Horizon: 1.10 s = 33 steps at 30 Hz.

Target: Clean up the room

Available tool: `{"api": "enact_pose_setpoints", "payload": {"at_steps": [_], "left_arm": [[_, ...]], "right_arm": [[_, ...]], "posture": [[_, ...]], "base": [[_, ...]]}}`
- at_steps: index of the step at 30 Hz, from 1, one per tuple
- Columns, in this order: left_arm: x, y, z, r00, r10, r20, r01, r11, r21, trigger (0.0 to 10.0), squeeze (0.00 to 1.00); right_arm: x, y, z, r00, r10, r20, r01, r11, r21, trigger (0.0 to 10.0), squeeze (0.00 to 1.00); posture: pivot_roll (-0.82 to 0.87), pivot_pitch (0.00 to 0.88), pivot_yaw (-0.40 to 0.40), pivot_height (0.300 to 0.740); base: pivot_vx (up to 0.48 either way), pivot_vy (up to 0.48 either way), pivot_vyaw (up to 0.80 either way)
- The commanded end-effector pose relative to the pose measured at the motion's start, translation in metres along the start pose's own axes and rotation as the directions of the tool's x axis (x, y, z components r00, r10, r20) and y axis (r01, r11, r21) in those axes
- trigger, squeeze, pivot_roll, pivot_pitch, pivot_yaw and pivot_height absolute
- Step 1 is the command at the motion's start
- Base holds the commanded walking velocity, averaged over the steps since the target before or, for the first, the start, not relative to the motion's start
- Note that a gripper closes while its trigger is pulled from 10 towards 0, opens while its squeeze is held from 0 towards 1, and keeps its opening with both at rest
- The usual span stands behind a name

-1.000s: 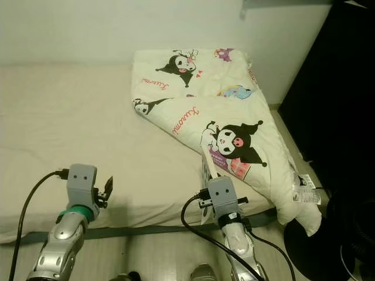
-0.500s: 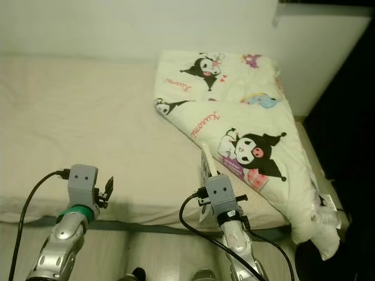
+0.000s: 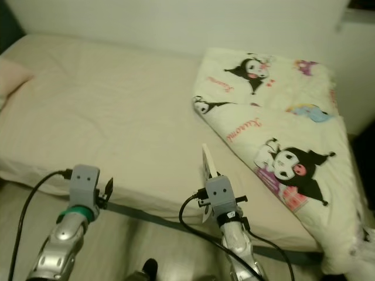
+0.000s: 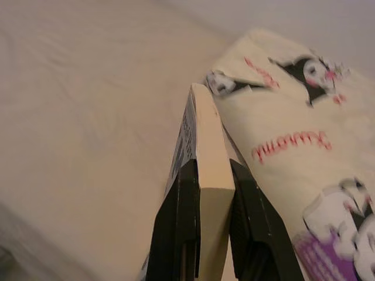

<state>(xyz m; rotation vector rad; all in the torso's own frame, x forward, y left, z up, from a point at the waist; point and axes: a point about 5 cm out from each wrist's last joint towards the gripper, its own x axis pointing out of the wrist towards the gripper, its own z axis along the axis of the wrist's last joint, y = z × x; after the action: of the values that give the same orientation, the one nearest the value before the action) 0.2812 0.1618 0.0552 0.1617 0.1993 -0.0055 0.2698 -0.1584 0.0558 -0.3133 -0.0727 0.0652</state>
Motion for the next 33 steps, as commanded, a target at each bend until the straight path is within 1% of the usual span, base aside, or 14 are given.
{"api": "enact_pose_setpoints", "payload": {"at_steps": [1,27,33], "left_arm": [[-0.0029,0.0044,-0.0078,0.999,0.013,-0.031,-0.013,1.000,0.002,10.0,0.00],[-0.0041,0.0064,-0.0089,0.999,0.014,-0.032,-0.014,1.000,0.015,10.0,0.00],[-0.0045,0.0059,-0.0077,1.000,0.007,-0.018,-0.006,1.000,0.023,10.0,0.00]], "right_arm": [[-0.0013,0.0026,0.0021,1.000,0.001,0.021,-0.001,1.000,0.001,10.0,0.04],[-0.0015,0.0070,0.0017,1.000,0.006,0.024,-0.007,1.000,0.011,10.0,0.05],[-0.0020,0.0074,0.0011,1.000,0.000,0.024,0.000,1.000,0.020,10.0,0.04]], "posture": [[-0.12,0.068,0.066,0.725],[-0.11,0.072,0.071,0.725],[-0.11,0.075,0.074,0.725]], "base": [[0.000,0.000,0.77],[0.000,0.000,0.77],[0.051,0.000,0.76]]}}
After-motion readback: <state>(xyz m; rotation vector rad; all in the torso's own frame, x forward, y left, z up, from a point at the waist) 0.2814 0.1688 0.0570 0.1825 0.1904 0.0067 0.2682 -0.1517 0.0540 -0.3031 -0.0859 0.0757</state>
